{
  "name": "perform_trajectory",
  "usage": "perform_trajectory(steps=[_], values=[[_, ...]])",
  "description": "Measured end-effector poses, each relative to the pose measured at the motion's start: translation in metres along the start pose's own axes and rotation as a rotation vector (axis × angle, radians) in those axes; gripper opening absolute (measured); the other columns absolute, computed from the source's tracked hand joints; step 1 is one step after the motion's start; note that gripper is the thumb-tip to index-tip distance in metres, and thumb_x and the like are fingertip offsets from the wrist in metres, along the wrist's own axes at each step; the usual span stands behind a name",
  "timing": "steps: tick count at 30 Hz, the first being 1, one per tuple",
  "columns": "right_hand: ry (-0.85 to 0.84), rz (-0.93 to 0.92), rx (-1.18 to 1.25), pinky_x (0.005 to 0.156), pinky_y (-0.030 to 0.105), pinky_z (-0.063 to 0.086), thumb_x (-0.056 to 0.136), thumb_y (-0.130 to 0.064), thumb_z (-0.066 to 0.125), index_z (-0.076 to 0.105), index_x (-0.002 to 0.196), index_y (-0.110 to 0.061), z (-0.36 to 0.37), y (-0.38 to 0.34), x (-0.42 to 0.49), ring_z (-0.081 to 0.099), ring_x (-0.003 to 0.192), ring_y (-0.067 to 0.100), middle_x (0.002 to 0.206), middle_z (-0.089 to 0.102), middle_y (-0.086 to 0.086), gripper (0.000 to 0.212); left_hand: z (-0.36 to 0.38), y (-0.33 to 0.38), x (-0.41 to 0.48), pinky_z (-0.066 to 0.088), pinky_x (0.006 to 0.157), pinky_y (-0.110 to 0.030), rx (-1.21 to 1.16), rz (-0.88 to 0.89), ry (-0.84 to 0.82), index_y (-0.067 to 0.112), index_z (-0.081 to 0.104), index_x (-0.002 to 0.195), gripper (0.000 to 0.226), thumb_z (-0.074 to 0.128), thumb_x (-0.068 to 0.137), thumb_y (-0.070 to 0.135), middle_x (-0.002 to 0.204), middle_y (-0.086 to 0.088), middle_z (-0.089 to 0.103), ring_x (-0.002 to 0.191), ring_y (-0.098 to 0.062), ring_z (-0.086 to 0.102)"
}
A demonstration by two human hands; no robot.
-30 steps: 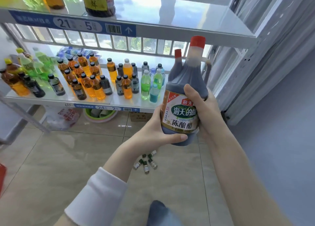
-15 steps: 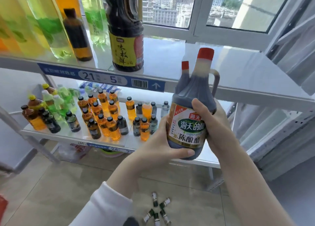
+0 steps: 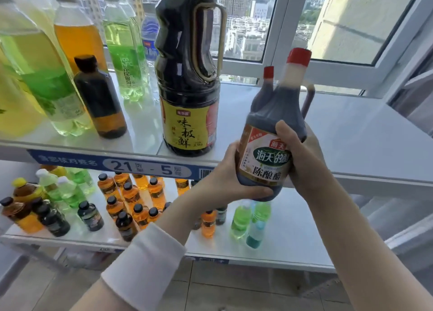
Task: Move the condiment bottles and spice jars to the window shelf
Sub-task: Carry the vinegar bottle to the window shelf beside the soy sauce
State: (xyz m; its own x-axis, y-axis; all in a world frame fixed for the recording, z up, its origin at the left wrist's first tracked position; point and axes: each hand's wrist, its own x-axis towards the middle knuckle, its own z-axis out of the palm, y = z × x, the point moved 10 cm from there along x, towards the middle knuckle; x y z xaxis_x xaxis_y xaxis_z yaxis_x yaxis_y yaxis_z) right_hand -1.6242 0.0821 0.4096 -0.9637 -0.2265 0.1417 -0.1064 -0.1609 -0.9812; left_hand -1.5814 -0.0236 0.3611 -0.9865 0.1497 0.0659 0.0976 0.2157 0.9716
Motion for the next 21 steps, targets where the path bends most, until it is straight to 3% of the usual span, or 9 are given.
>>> perform_trajectory(steps=[4, 9, 14, 17, 21], values=[[-0.047, -0.027, -0.019, 0.075, 0.034, 0.055, 0.042, -0.06, 0.083, 0.048, 0.126, -0.01, 0.005, -0.009, 0.025, 0.068, 0.095, 0.026, 0.107, 0.067, 0.014, 0.104, -0.013, 0.01, 0.022, 0.05, 0.09, -0.021, 0.057, 0.028, 0.041, 0.023, 0.029, 0.13, 0.085, 0.083, 0.065, 0.02, 0.115, 0.011, 0.056, 0.107, 0.0, 0.056], [-0.071, -0.054, -0.021, 0.076, 0.032, 0.055, 0.055, -0.046, 0.072, 0.047, 0.125, -0.009, 0.008, -0.016, 0.049, 0.068, 0.094, 0.023, 0.108, 0.065, 0.013, 0.084, -0.027, 0.014, 0.039, 0.05, 0.092, -0.027, 0.136, 0.014, 0.087, 0.024, 0.033, 0.129, 0.086, 0.085, 0.061, 0.03, 0.116, 0.01, 0.058, 0.108, -0.004, 0.057], [-0.083, -0.059, -0.072, 0.077, 0.03, 0.056, 0.049, -0.047, 0.073, 0.045, 0.124, -0.012, 0.011, -0.008, 0.064, 0.067, 0.097, 0.023, 0.111, 0.063, 0.011, 0.087, -0.031, 0.009, 0.044, 0.048, 0.089, -0.016, 0.177, -0.014, 0.142, 0.024, 0.033, 0.127, 0.083, 0.084, 0.062, 0.027, 0.111, 0.019, 0.055, 0.104, 0.006, 0.054], [-0.082, -0.081, -0.086, 0.077, 0.03, 0.055, 0.048, -0.048, 0.073, 0.044, 0.124, -0.012, 0.011, -0.005, 0.069, 0.066, 0.099, 0.022, 0.114, 0.062, 0.011, 0.088, -0.036, 0.008, 0.04, 0.046, 0.093, -0.018, 0.19, -0.008, 0.225, 0.018, 0.034, 0.132, 0.082, 0.082, 0.066, 0.024, 0.114, 0.013, 0.055, 0.108, -0.003, 0.054], [-0.065, -0.115, -0.094, 0.073, 0.025, 0.055, 0.048, -0.048, 0.072, 0.044, 0.121, -0.016, 0.012, -0.003, 0.074, 0.066, 0.095, 0.016, 0.109, 0.062, 0.005, 0.084, -0.042, 0.007, 0.026, 0.038, 0.101, -0.017, 0.181, 0.017, 0.321, 0.019, 0.027, 0.142, 0.079, 0.073, 0.077, 0.017, 0.128, 0.01, 0.046, 0.12, -0.002, 0.043]])
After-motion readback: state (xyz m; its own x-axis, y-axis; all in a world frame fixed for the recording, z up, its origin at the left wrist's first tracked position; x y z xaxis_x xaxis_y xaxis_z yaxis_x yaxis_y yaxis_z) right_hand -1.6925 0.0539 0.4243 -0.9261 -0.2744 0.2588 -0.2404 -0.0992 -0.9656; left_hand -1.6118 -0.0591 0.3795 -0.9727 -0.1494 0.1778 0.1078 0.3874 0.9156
